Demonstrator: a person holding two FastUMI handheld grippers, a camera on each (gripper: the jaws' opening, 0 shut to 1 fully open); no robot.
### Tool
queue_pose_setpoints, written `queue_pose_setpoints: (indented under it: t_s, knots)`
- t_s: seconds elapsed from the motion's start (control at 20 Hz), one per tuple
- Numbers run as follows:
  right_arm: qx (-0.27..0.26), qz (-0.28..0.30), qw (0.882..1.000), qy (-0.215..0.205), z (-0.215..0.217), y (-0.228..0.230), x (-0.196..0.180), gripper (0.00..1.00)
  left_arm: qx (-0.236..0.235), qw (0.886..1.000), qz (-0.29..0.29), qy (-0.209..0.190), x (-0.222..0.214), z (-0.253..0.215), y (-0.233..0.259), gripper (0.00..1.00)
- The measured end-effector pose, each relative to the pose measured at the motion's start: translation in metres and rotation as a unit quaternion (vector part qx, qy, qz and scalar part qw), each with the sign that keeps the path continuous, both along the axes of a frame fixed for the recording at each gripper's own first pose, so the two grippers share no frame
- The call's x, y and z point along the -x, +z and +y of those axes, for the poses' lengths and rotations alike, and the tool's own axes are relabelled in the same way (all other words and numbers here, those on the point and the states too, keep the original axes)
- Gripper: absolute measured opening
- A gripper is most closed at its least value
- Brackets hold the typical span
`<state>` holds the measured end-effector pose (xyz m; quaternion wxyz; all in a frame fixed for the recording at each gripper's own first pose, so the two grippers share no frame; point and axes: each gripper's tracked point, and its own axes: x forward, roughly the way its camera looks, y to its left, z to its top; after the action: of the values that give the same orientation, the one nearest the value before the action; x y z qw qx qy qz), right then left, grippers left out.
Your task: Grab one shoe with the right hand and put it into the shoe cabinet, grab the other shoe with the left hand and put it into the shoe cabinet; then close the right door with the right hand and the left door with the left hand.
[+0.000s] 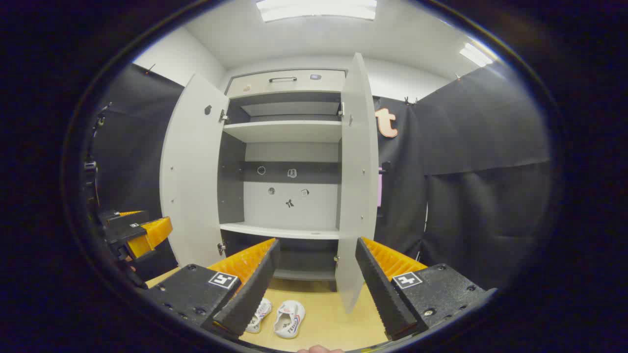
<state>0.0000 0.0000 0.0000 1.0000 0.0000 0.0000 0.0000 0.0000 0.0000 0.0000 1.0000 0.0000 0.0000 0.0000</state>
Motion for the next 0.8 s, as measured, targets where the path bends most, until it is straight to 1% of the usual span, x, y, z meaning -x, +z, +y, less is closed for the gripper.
queue_pose_setpoints:
  t_s: [0.1,0.15,0.2,0.25,0.3,0.35,0.55,0.8]
  knots:
    - [0.001,-0.008,1.000,-0.009,-0.005,0.005,0.003,0.98,-0.003,1.000,-0.001,-0.004,0.000,-0.001,0.000,0.95]
    - [0.004,-0.011,1.000,-0.011,-0.005,0.007,0.004,1.00,-0.001,1.000,-0.002,-0.007,0.000,-0.003,0.002,0.95]
    - [0.004,-0.015,1.000,-0.011,-0.005,0.010,0.006,0.98,0.005,1.000,-0.005,-0.010,0.000,-0.005,0.004,0.95]
    - [0.004,-0.019,1.000,-0.012,-0.005,0.013,0.006,0.99,0.009,1.000,-0.010,-0.010,-0.001,-0.006,0.007,0.95]
    - [0.004,-0.022,1.000,-0.015,-0.006,0.016,0.007,0.98,0.011,1.000,-0.013,-0.007,-0.002,-0.005,0.009,0.95]
    - [0.005,-0.024,1.000,-0.015,-0.006,0.017,0.007,0.99,0.012,1.000,-0.016,-0.005,-0.002,-0.003,0.011,0.95]
    - [0.004,-0.023,1.000,-0.007,0.003,0.016,0.006,0.99,0.010,1.000,-0.029,0.000,0.002,0.005,0.023,0.95]
    - [0.013,-0.025,1.000,-0.005,0.009,0.015,0.005,0.99,0.009,1.000,-0.027,-0.002,0.001,0.005,0.022,0.95]
